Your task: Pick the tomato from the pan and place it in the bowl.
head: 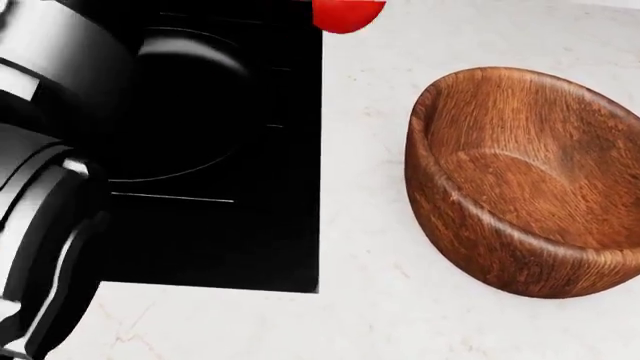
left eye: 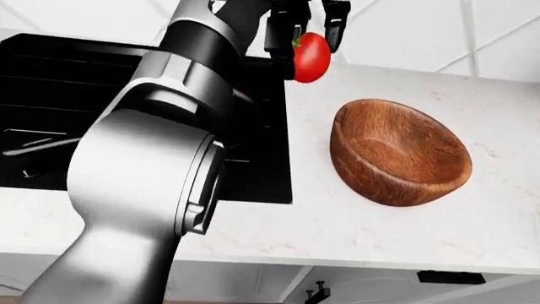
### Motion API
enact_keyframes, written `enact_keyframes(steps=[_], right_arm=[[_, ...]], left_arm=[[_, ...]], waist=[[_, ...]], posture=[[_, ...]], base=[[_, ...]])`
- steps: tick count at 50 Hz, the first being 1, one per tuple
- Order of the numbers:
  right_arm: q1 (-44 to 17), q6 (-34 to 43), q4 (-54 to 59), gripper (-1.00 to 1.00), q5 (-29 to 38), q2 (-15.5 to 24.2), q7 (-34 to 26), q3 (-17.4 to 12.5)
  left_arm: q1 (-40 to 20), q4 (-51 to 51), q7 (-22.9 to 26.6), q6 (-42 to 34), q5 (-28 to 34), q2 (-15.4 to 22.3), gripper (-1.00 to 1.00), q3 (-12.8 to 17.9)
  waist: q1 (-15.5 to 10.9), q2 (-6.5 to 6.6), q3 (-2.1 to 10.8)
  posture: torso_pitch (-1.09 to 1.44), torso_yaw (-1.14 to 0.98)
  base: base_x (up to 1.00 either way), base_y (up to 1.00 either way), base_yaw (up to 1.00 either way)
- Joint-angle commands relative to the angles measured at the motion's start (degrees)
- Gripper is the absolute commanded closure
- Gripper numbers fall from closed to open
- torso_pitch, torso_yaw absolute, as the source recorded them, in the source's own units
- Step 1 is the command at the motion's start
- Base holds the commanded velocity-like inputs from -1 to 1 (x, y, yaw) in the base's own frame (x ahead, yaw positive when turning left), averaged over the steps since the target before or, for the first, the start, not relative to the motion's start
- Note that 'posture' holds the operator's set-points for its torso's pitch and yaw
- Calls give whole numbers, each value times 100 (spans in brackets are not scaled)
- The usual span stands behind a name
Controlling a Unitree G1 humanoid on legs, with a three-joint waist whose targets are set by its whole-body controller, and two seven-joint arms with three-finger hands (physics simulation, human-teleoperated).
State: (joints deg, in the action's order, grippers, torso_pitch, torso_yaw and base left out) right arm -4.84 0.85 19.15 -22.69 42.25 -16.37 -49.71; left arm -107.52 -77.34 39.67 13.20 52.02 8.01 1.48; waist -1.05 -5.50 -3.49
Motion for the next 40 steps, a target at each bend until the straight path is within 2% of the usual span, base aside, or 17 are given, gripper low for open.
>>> enact_keyframes(steps=[1, 11, 23, 30, 33, 40], right_arm=[[-68, -163, -169, -100, -35, 178, 5, -123], [-1, -222, -89, -100, -69, 168, -51, -202], [81, -201, -103, -100, -138, 155, -111, -298], [124, -129, -140, -100, -211, 205, -148, -414], [191, -138, -109, -100, -256, 219, -211, -518], [218, -134, -108, -100, -295, 216, -223, -555]], left_arm=[[-350, 271, -123, -19, -241, -105, 100, 40], [-401, 327, -345, -99, -504, -805, 100, -152], [-258, 310, -624, -56, -529, -1291, 100, -308], [-342, 281, -980, -60, -638, -1566, 100, -270], [-282, 263, -1218, 5, -624, -1686, 100, -301], [-103, 227, -1610, 131, -524, -1905, 100, -386]], waist=[[0, -60, 158], [-9, -125, 137], [-22, -185, 135], [-27, -218, 138], [-22, -229, 136], [-19, -252, 153]], posture=[[0, 0], [0, 0], [0, 0], [0, 0], [0, 0], [0, 0]], base=[[0, 0, 0], [0, 0, 0], [0, 0, 0], [0, 0, 0], [0, 0, 0], [0, 0, 0]])
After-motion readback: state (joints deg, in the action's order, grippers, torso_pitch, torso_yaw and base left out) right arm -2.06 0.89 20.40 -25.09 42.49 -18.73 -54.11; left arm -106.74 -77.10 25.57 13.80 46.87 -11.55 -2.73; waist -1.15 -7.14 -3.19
